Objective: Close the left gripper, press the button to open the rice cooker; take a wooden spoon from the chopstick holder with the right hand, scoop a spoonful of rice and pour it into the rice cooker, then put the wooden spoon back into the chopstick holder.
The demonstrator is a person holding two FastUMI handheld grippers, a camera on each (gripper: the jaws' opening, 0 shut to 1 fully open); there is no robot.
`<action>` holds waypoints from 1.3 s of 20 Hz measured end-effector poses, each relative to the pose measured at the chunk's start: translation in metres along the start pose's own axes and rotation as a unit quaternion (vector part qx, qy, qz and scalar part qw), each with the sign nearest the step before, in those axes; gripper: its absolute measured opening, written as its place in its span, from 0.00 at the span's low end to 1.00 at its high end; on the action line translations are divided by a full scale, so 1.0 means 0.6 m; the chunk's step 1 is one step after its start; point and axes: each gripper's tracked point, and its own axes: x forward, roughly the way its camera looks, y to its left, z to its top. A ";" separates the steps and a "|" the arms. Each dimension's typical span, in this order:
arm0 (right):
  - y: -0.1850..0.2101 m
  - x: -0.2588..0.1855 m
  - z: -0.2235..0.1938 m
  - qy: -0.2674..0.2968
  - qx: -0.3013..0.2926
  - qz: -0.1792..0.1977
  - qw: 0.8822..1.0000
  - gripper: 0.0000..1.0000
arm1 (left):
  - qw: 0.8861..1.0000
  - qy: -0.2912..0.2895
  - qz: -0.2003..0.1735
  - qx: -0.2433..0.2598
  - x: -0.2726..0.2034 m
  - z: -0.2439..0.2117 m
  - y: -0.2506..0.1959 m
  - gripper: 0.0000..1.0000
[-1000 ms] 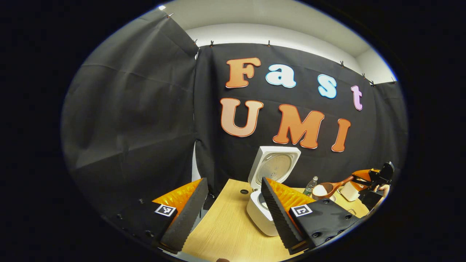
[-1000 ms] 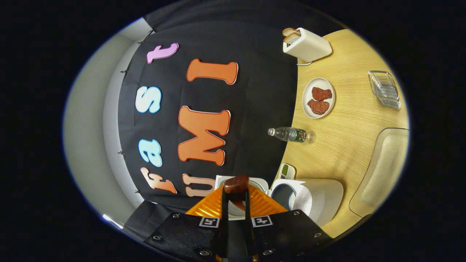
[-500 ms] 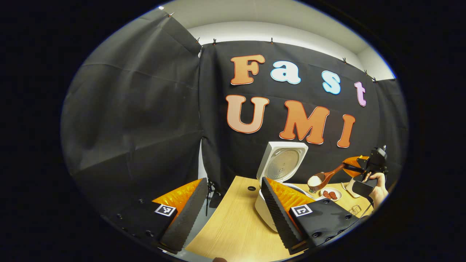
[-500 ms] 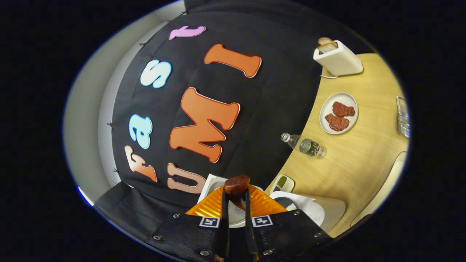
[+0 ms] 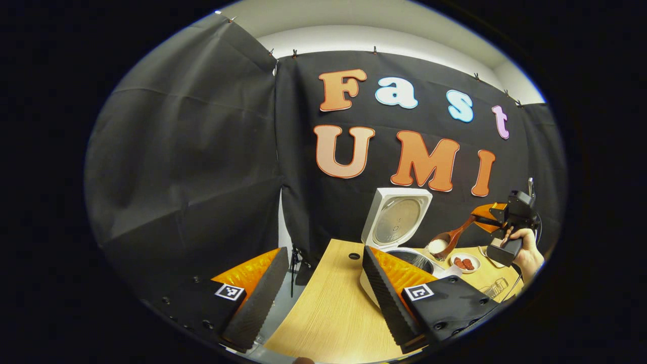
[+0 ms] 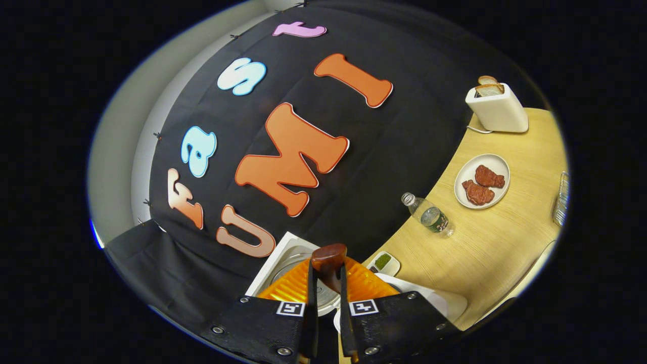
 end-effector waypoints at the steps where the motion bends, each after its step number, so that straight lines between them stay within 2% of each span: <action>1: 0.003 0.002 -0.001 0.001 -0.003 0.001 1.000 0.18 | 1.000 0.001 -0.001 0.000 0.001 -0.002 -0.001 0.99; 10: 0.019 0.014 -0.012 0.007 -0.055 0.004 0.998 0.17 | 1.000 0.009 -0.005 0.002 0.014 -0.006 -0.009 0.99; 15: 0.034 0.018 -0.013 0.002 -0.107 0.010 0.994 0.18 | 1.000 0.011 -0.006 0.005 0.000 -0.001 -0.001 0.99; 20: 0.060 0.017 -0.020 0.001 -0.167 0.022 0.986 0.17 | 1.000 0.010 -0.002 0.004 0.004 -0.001 -0.002 0.99; 26: 0.093 0.011 -0.038 -0.002 -0.255 0.038 0.966 0.17 | 1.000 0.013 0.001 0.004 0.007 -0.006 0.002 0.99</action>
